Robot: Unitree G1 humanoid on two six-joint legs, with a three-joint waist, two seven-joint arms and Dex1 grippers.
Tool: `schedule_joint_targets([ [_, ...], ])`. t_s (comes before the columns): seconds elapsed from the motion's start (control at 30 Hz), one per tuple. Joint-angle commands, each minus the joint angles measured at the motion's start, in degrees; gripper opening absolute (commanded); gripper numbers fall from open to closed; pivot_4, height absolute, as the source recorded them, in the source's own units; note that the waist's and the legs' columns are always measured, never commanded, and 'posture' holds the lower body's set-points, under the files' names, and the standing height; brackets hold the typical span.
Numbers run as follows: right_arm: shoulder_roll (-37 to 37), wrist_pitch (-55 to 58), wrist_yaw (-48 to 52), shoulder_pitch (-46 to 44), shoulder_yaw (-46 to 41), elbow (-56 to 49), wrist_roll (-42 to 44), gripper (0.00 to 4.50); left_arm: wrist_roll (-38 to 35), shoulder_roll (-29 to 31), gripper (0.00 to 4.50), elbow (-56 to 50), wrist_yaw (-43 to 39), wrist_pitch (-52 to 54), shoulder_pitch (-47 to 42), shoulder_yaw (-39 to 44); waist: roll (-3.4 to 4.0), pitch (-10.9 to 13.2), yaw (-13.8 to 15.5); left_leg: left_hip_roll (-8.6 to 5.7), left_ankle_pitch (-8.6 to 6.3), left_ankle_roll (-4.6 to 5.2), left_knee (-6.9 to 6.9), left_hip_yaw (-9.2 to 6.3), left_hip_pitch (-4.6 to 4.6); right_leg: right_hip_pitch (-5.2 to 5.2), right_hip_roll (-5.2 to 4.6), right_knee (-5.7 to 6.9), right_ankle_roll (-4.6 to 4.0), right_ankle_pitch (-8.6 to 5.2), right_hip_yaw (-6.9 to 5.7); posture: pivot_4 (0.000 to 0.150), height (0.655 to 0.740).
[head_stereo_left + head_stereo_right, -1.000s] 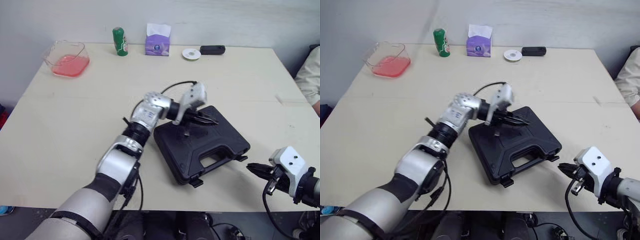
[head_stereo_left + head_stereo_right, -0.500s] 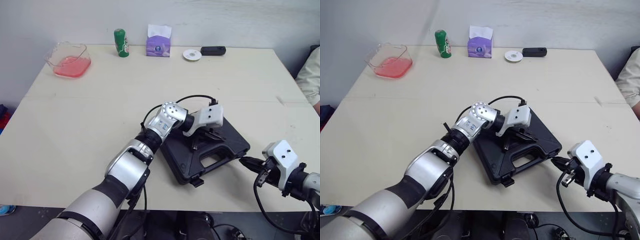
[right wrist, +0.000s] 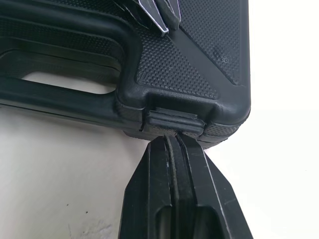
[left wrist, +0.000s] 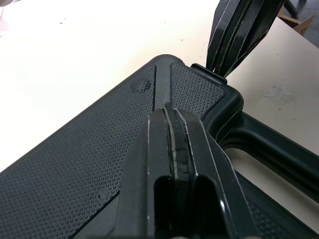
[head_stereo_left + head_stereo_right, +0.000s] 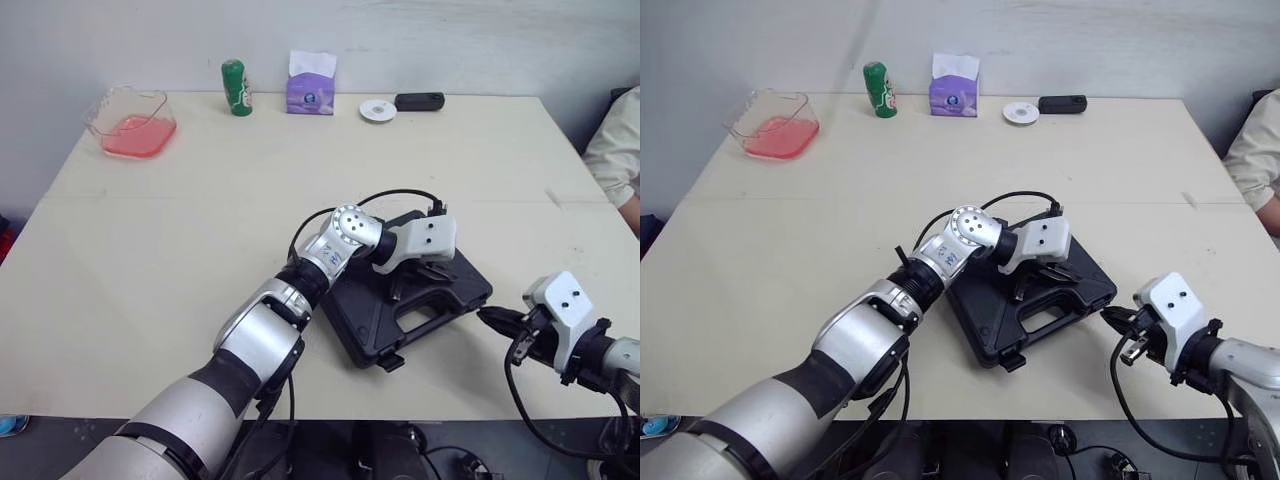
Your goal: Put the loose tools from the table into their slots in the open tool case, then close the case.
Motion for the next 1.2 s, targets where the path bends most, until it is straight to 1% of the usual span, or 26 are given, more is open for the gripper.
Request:
schedule_joint_targets([
  [0.03, -0.26, -1.37, -0.80, -3.34, 0.35, -1.35, 0.67, 0.00, 4.84, -0.48, 0.06, 4.30, -0.53, 0.87, 1.89, -4.17, -0.04, -0.04, -0.08, 0.02, 0.00, 0.00, 0.00, 0.02, 0.02, 0.01, 0.01, 0.00, -0.01, 0.01, 0.01, 0.150, 0.7244],
  [0.27, -0.34, -1.07, -0.74, -3.75, 1.56, -1.63, 0.55, 0.00, 6.53, -0.57, 0.06, 4.63, 0.50, 0.41, 2.46, -5.13, -0.07, -0.08, -0.04, 0.05, -0.05, 0.00, -0.01, 0.07, 0.18, 0.12, 0.02, -0.01, -0.02, 0.01, 0.07, 0.150, 0.7244],
  [0.57, -0.17, 0.43, -1.63, -7.82, 3.43, -2.16, 1.50, 0.00, 7.22, -0.05, 0.06, 5.65, 3.41, 1.10, 2.07, -6.04, -0.18, -0.36, -0.03, 0.11, -0.18, 0.03, -0.02, 0.16, 0.42, 0.28, 0.03, -0.03, -0.05, 0.02, 0.17, 0.150, 0.7244],
  [0.7, -1.48, 1.65, -0.44, -5.67, 2.28, -3.60, 1.72, 0.00, 4.56, 0.80, 0.06, 4.83, 2.94, 0.58, 1.50, -3.63, -0.27, -0.45, 0.46, 0.10, -0.19, 0.05, -0.03, 0.08, 0.38, 0.31, 0.01, -0.10, -0.05, 0.02, 0.09, 0.150, 0.7244],
  [0.77, -2.13, 2.79, 1.06, -3.62, -0.15, -5.73, 3.91, 0.00, 1.56, 2.37, 0.06, 3.12, -0.31, 1.95, 0.96, -0.97, -0.27, -0.45, 0.36, 0.07, -0.23, 0.11, -0.03, 0.12, 0.36, 0.33, -0.03, -0.15, -0.02, 0.04, 0.12, 0.150, 0.7244],
  [0.8, -2.36, 3.45, 2.54, -2.12, -1.93, -7.59, 6.11, 0.00, -0.73, 4.19, 0.06, 0.58, -4.02, 1.81, 1.01, 0.62, -0.27, -0.45, 0.25, 0.07, -0.23, 0.12, -0.03, 0.14, 0.34, 0.32, -0.04, -0.17, -0.01, 0.05, 0.13, 0.150, 0.7244],
  [0.87, -2.40, 5.35, 5.38, 0.27, -5.23, -11.41, 12.52, 0.00, -7.06, 8.77, 0.06, -8.02, -14.06, 5.16, 1.98, 3.99, -0.18, -0.43, -0.34, 0.12, -0.24, 0.11, -0.06, 0.20, 0.34, 0.24, 0.01, -0.14, -0.03, 0.06, 0.18, 0.150, 0.7244],
  [0.9, -2.57, 6.21, 6.32, 1.00, -6.11, -12.60, 15.19, 0.00, -9.27, 10.55, 0.06, -12.09, -17.53, 7.78, 2.79, 4.84, -0.03, -0.37, -0.82, 0.14, -0.23, 0.08, -0.10, 0.22, 0.34, 0.20, 0.04, -0.11, -0.05, 0.05, 0.20, 0.150, 0.7244],
  [0.97, -3.07, 7.37, 7.01, 2.30, -6.55, -14.22, 18.09, 0.00, -12.38, 13.75, 0.06, -20.25, -22.27, 13.40, 5.20, 5.11, -0.01, -0.34, -1.19, 0.23, -0.16, -0.08, -0.19, 0.20, 0.34, 0.11, 0.13, 0.01, -0.22, -0.04, 0.19, 0.150, 0.7244],
  [1.03, -3.69, 7.69, 7.11, 3.82, -4.70, -15.54, 18.43, 0.00, -15.69, 18.33, 0.06, -30.32, -27.77, 19.93, 8.69, 4.59, 0.04, -0.31, -1.11, 0.23, -0.06, -0.25, -0.21, 0.11, 0.32, 0.09, 0.16, 0.05, -0.29, -0.08, 0.11, 0.150, 0.7244],
  [1.07, -3.98, 7.71, 6.99, 4.25, -3.92, -15.85, 18.51, 0.00, -16.77, 20.02, 0.06, -34.09, -29.25, 22.66, 9.97, 4.24, 0.04, -0.31, -0.89, 0.22, -0.04, -0.27, -0.22, 0.10, 0.31, 0.09, 0.16, 0.04, -0.29, -0.08, 0.11, 0.150, 0.7244],
  [1.13, -4.50, 7.17, 6.46, 4.83, -0.94, -16.30, 17.51, 0.00, -19.97, 24.06, 0.06, -42.03, -31.26, 27.85, 12.84, 3.00, 0.04, -0.31, -0.63, 0.18, 0.05, -0.42, -0.12, 0.08, 0.25, 0.14, 0.14, 0.03, -0.26, -0.07, 0.11, 0.150, 0.7244],
  [1.2, -4.37, 6.68, 4.95, 4.99, 5.10, -16.57, 15.19, 0.00, -20.30, 27.53, 0.06, -48.79, -31.46, 30.43, 16.77, 0.71, 0.05, -0.31, -0.49, 0.11, -0.05, -0.23, -0.09, 0.12, 0.27, 0.18, 0.08, -0.04, -0.13, 0.00, 0.24, 0.150, 0.7244],
])
